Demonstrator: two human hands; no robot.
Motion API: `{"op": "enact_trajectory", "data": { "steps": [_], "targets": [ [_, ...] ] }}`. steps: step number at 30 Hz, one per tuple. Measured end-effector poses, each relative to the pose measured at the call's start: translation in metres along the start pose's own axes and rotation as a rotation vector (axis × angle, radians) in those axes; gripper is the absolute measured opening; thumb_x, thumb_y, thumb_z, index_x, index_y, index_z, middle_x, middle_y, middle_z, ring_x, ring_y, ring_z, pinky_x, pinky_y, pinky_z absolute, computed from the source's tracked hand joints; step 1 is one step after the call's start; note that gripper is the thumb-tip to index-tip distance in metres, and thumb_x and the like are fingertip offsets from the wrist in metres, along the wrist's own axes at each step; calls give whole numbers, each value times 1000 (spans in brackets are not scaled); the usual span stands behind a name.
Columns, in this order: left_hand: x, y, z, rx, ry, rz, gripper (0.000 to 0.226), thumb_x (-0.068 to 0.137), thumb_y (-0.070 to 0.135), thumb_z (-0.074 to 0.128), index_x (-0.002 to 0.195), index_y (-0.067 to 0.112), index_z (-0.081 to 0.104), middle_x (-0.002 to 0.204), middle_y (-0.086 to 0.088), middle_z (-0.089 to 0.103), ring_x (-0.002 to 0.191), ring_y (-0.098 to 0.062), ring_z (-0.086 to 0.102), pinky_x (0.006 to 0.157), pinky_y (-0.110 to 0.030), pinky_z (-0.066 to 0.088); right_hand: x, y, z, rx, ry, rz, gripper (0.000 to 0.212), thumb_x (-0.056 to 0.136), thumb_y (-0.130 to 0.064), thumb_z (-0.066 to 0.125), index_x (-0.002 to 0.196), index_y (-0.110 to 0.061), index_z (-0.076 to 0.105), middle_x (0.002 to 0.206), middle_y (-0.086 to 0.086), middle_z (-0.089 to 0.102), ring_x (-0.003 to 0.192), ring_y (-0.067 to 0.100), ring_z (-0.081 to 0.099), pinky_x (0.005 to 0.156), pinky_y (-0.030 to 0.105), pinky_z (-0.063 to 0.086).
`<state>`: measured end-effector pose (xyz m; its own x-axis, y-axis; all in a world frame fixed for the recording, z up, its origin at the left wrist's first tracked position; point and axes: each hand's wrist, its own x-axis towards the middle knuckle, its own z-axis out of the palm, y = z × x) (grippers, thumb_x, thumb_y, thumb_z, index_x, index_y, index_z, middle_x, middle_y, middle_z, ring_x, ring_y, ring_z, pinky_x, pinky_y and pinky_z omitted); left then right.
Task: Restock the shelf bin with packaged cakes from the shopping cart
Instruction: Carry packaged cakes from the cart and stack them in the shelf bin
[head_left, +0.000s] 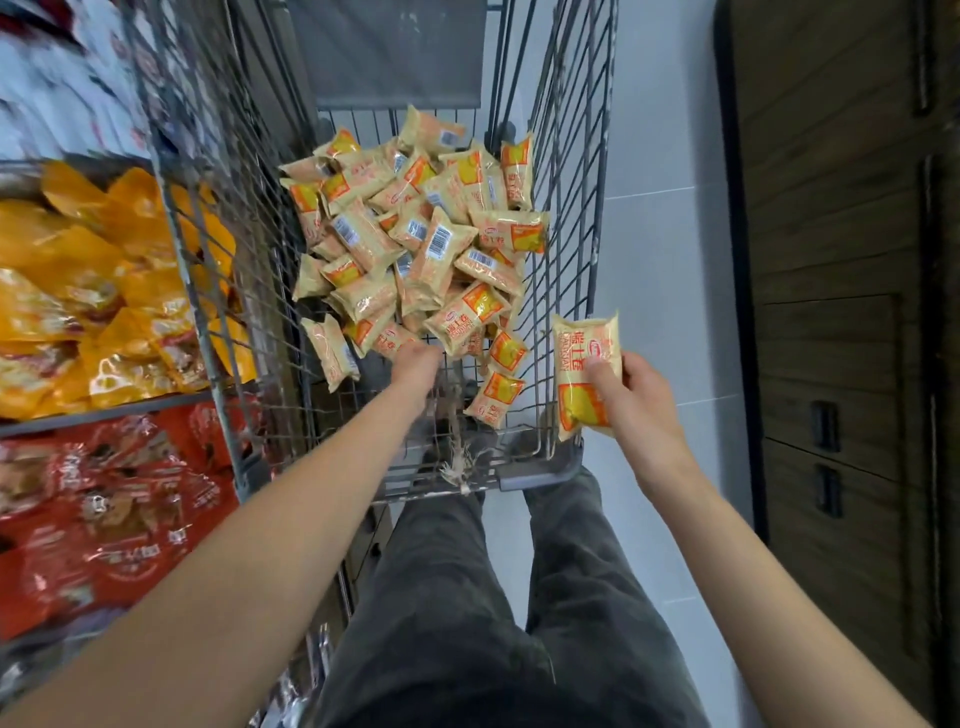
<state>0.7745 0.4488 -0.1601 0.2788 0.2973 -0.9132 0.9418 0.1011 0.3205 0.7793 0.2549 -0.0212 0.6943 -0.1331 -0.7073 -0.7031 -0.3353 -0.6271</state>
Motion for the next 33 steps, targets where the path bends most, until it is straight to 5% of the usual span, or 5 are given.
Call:
{"op": "enact_trajectory", "data": {
  "steps": [4, 14, 20, 28, 33],
  "targets": [
    [45, 2, 19, 64, 9, -30, 50, 93, 24, 54, 137, 6, 40, 127, -16, 53, 117, -30, 51, 100, -37, 43, -2, 5, -2, 10, -3, -31, 8, 96, -28, 51, 90, -27, 57, 85, -11, 63, 63, -11, 60, 49, 6, 42],
    [57, 0, 48, -427, -113, -61, 42, 94, 23, 51, 132, 9, 42, 130, -11, 55, 116, -22, 54, 103, -41, 42, 0, 13, -2, 61, 7, -34, 8, 95, -29, 52, 92, -28, 59, 82, -13, 66, 65, -9, 62, 50, 7, 44],
    [13, 0, 24, -385, -5, 99, 41, 93, 23, 58, 131, 14, 44, 125, -3, 58, 100, -14, 61, 76, -26, 55, -2, 10, -2, 49, 6, -24, 8, 95, -29, 52, 91, -28, 59, 83, -13, 66, 64, -9, 62, 50, 8, 44],
    [-86, 11, -59, -184, -827, 222, 59, 61, 43, 83, 107, 15, 59, 97, 1, 70, 87, -10, 64, 72, -23, 53, -12, 9, -4, -47, -42, -81, 14, 95, -25, 50, 86, -33, 58, 83, -17, 64, 66, -12, 59, 52, 7, 43],
    [-122, 22, -33, 275, -701, 522, 32, 77, 33, 73, 100, 21, 55, 91, 15, 69, 83, 0, 64, 70, -16, 49, -25, 4, -1, -39, -294, 37, 22, 98, -32, 41, 95, -28, 62, 86, -10, 68, 67, -6, 63, 56, 8, 45]
  ]
}}
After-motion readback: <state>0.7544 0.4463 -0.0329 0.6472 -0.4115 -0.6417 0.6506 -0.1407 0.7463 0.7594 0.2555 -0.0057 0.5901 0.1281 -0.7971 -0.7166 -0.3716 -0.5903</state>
